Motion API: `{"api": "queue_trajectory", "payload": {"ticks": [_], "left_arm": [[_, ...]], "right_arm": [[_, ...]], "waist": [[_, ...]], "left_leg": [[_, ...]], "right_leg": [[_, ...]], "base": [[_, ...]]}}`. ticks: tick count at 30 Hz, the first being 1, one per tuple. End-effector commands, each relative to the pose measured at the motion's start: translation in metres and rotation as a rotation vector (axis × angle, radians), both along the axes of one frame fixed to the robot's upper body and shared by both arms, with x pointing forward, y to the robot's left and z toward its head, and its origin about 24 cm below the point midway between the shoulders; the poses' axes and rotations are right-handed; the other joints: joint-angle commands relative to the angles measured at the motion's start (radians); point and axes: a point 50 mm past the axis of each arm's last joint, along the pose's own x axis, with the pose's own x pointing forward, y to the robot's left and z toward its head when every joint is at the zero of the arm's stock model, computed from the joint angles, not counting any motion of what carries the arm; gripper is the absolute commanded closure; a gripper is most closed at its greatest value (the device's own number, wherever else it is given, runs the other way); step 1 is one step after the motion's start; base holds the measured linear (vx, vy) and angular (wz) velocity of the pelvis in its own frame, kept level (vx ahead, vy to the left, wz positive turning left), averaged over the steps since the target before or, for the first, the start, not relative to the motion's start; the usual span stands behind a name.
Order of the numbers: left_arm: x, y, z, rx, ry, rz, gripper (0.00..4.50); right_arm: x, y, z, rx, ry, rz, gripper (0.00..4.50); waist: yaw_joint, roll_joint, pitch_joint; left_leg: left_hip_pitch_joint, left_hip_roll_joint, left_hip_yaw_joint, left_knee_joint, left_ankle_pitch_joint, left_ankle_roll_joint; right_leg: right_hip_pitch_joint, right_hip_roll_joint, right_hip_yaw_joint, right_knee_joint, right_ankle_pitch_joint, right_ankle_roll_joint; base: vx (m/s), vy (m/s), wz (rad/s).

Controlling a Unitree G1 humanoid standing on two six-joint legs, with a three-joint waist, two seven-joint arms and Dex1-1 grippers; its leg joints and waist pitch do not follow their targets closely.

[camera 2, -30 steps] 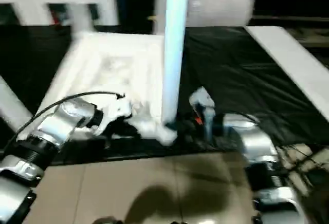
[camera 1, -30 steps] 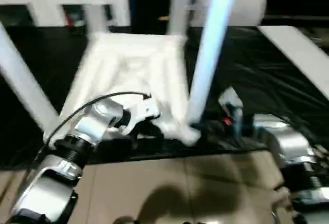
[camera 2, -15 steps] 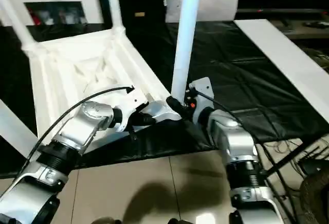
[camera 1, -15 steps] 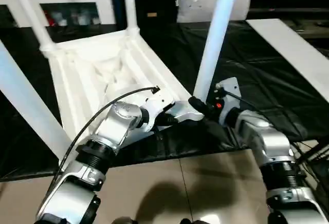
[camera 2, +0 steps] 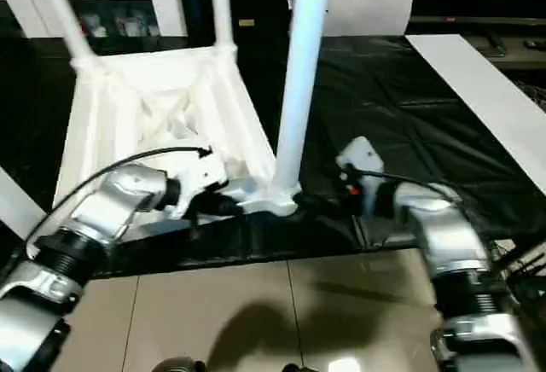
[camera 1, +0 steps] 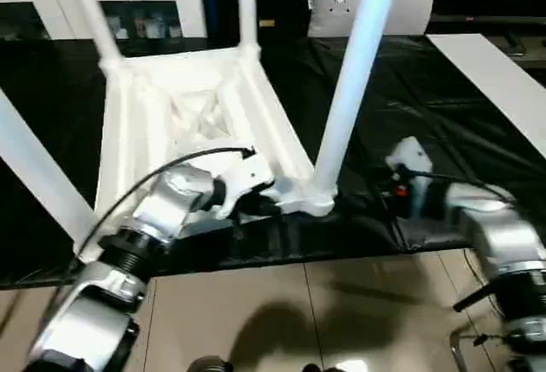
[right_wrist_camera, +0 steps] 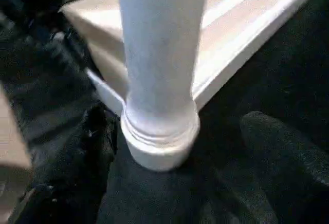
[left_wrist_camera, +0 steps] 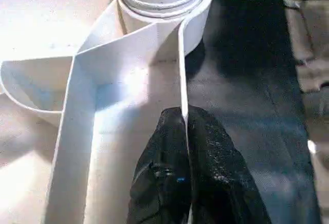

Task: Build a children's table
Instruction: Rotate leg to tighten

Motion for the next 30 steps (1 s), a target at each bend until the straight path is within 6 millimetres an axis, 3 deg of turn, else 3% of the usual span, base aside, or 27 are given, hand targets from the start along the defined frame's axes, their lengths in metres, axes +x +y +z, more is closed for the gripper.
{"api": "queue_trajectory", "payload": {"ticks": [1, 6, 15, 24, 30], "left_arm": [[-0.005, -0.009, -0.001, 0.036, 0.012, -0.120, 4.50], [-0.011, -0.006, -0.002, 0.095, 0.019, -0.258, 4.50], [-0.022, -0.006, -0.002, 0.151, 0.035, -0.444, 4.50], [-0.023, -0.007, -0.002, 0.149, 0.033, -0.463, 4.50], [-0.023, -0.006, -0.004, 0.143, 0.041, -0.461, 4.50]], "right_arm": [[-0.002, 0.002, 0.003, -0.016, 0.009, 0.089, 0.11], [-0.008, 0.005, 0.006, 0.009, 0.063, 0.244, 0.44], [-0.018, 0.013, 0.000, 0.020, 0.159, 0.422, 1.29], [-0.018, 0.018, -0.003, 0.039, 0.197, 0.468, 1.98], [-0.019, 0.020, -0.006, 0.065, 0.217, 0.484, 2.42]], "waist": [[0.002, 0.000, -0.080], [0.017, 0.000, -0.085], [0.040, 0.000, -0.083], [0.040, -0.004, -0.082], [0.041, -0.003, -0.084]], "left_leg": [[0.013, 0.081, -0.030, -0.064, -0.130, 0.093], [0.012, 0.086, -0.031, -0.061, -0.103, 0.116], [0.019, 0.090, -0.029, -0.065, -0.134, 0.081], [0.019, 0.087, -0.029, -0.066, -0.136, 0.074], [0.018, 0.089, -0.029, -0.065, -0.121, 0.080]], "right_leg": [[0.067, -0.114, 0.093, -0.069, -0.281, -0.084], [0.066, -0.115, 0.093, -0.058, -0.224, -0.108], [0.063, -0.120, 0.096, -0.065, -0.290, -0.100], [0.065, -0.119, 0.094, -0.069, -0.324, -0.080], [0.064, -0.119, 0.095, -0.064, -0.291, -0.091]], "base": [[0.000, 0.000, 0.00], [0.000, 0.000, 0.00], [0.000, 0.000, 0.00], [0.000, 0.000, 0.00], [0.000, 0.000, 0.00]]}}
